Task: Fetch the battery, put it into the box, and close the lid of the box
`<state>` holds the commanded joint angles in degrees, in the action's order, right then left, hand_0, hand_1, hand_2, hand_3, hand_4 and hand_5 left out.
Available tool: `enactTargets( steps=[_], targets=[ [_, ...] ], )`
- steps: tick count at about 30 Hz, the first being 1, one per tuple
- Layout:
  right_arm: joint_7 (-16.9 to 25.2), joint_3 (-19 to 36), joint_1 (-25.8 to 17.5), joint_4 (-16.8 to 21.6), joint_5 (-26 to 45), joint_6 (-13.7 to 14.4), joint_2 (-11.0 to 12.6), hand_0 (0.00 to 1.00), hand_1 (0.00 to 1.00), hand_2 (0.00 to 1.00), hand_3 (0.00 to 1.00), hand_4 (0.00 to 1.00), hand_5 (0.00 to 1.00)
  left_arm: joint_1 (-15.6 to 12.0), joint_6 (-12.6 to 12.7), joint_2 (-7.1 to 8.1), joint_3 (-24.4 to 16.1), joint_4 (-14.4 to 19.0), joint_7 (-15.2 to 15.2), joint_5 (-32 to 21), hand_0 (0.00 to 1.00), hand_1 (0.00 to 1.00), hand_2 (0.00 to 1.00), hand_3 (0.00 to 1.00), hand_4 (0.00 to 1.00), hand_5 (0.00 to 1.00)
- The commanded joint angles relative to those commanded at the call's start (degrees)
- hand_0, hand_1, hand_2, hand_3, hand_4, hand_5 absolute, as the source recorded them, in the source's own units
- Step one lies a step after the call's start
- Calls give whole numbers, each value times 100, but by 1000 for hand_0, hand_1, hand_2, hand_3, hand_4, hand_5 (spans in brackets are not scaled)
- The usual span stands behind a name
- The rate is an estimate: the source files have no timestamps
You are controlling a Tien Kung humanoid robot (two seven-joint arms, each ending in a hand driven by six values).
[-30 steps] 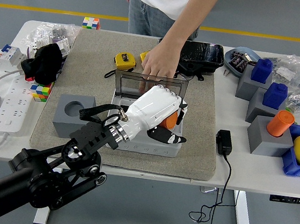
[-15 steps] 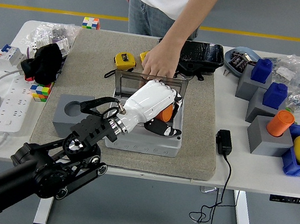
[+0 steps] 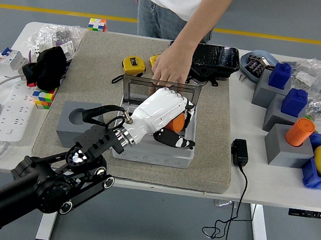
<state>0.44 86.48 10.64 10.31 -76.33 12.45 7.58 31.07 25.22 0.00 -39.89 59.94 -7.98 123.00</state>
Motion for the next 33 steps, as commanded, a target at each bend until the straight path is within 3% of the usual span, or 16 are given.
enactTargets(
  steps=[7, 14, 15, 32, 33],
  targets=[
    [-3, 0, 6, 0, 10, 1, 3, 876, 879, 834, 869, 998, 998, 4, 150, 0, -15, -79, -104, -39, 26, 2, 9, 23, 998, 292],
    [3, -10, 16, 0, 22, 1, -1, 875, 879, 834, 869, 998, 998, 13, 109, 0, -29, -74, -122, -71, 29, 2, 10, 26, 998, 328],
    [3, -15, 19, 0, 26, 1, 1, 876, 877, 834, 869, 998, 998, 15, 103, 0, -27, -76, -119, -65, 29, 2, 11, 23, 998, 391],
    [0, 5, 28, 0, 8, 8, 1, 875, 878, 834, 869, 998, 998, 2, -16, 0, -23, -162, -98, 25, 28, 2, 14, 25, 998, 418],
    [1, 5, 29, 0, 9, 9, 3, 875, 878, 834, 869, 998, 998, 4, -50, 0, -31, -161, -95, 33, 50, 8, 46, 52, 998, 542]
  ],
)
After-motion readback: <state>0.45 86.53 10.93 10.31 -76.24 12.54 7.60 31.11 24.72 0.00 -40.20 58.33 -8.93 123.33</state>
